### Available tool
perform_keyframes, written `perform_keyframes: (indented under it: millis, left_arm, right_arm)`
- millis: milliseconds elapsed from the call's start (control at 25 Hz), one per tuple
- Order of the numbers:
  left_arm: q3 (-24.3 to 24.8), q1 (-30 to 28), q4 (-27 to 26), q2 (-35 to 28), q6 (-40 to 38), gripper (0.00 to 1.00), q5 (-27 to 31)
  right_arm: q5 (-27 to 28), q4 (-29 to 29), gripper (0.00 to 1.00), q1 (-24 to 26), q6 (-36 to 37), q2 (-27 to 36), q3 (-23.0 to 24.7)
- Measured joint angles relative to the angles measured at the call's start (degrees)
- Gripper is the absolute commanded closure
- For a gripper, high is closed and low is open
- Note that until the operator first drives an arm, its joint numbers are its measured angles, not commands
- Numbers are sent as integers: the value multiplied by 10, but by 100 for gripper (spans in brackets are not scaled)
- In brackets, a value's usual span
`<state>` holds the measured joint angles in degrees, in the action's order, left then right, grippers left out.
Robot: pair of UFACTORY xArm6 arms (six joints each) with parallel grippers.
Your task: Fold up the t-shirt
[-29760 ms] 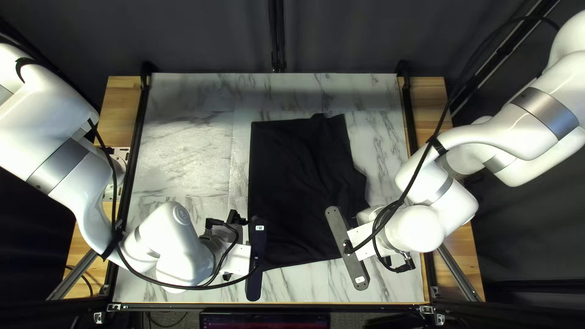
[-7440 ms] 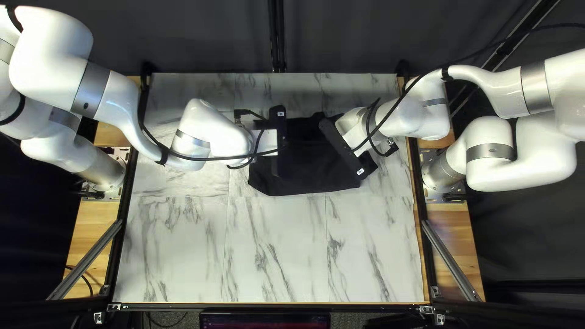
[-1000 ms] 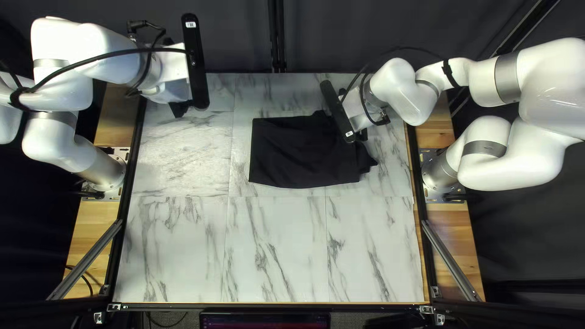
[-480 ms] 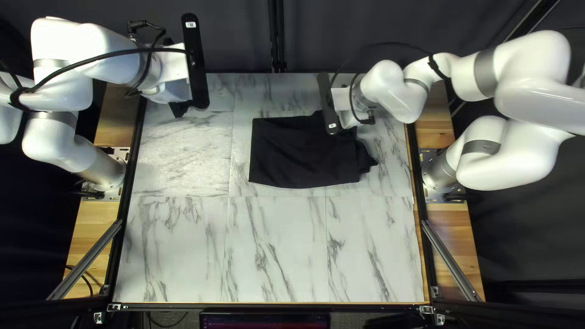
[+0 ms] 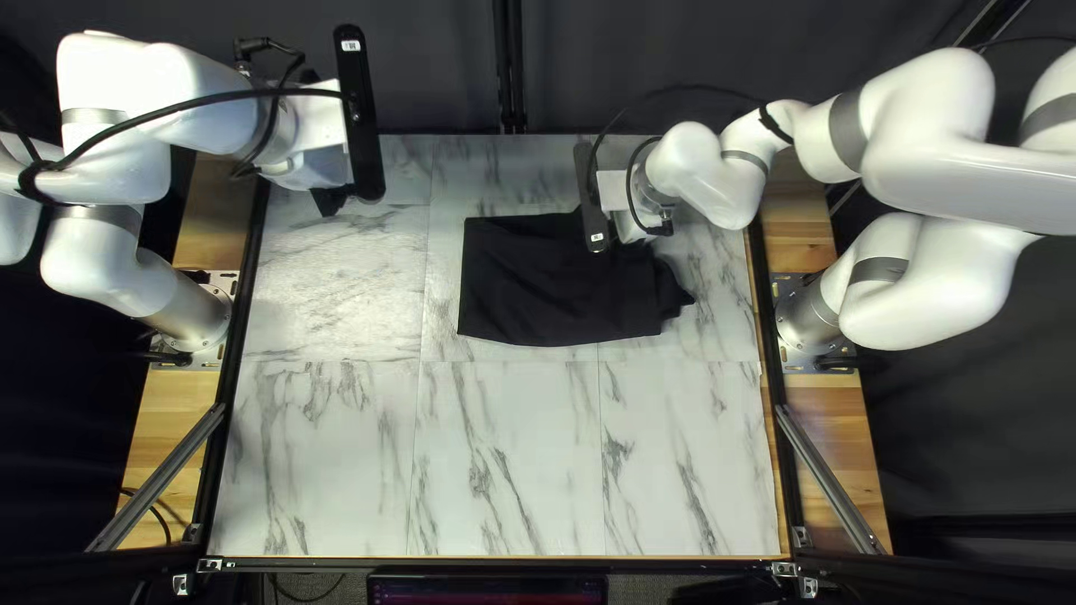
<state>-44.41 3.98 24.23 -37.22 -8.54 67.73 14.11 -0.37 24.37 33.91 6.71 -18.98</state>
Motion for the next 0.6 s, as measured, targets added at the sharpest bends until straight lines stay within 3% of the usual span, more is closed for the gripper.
perform_keyframes:
  millis: [160,600]
  left_arm:
    - [0,0,0,0,0,0,0]
    - [0,0,0,0,0,0,0]
  right_arm:
    - [22,4,100,-1,4,15,-4]
    - [105,-63,100,1,-43,97,-30]
